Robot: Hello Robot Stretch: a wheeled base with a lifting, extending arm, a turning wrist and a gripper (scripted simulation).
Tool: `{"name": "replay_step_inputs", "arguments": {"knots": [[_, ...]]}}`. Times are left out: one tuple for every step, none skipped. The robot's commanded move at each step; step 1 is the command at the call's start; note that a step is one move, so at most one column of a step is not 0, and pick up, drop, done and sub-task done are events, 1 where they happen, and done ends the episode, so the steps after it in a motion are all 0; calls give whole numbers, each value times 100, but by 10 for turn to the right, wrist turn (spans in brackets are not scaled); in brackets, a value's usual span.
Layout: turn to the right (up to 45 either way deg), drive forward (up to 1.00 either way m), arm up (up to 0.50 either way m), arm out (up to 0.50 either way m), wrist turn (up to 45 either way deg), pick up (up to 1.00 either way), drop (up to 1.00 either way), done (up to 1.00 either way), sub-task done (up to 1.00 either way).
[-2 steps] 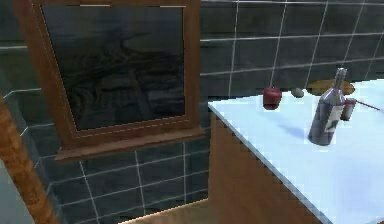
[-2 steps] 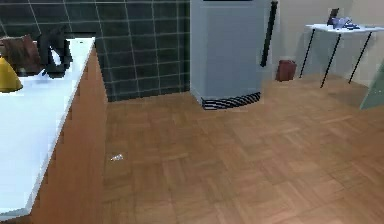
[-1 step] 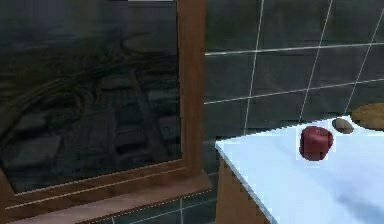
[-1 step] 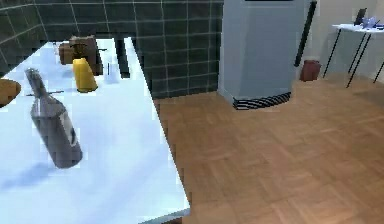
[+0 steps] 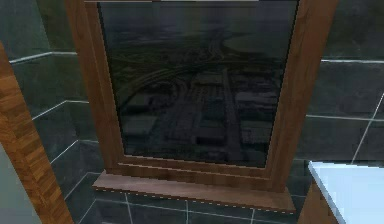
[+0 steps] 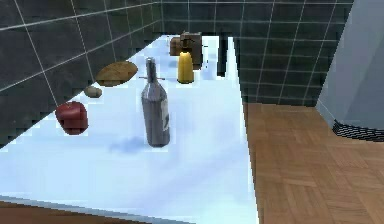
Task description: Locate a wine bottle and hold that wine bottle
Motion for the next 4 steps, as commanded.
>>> {"name": "replay_step_inputs", "arguments": {"knots": [[0, 0, 50, 0, 0, 0, 0, 0, 0], [0, 0, 38, 0, 0, 0, 0, 0, 0], [0, 0, 0, 32, 0, 0, 0, 0, 0], [0, 0, 0, 0, 450, 0, 0, 0, 0]]}}
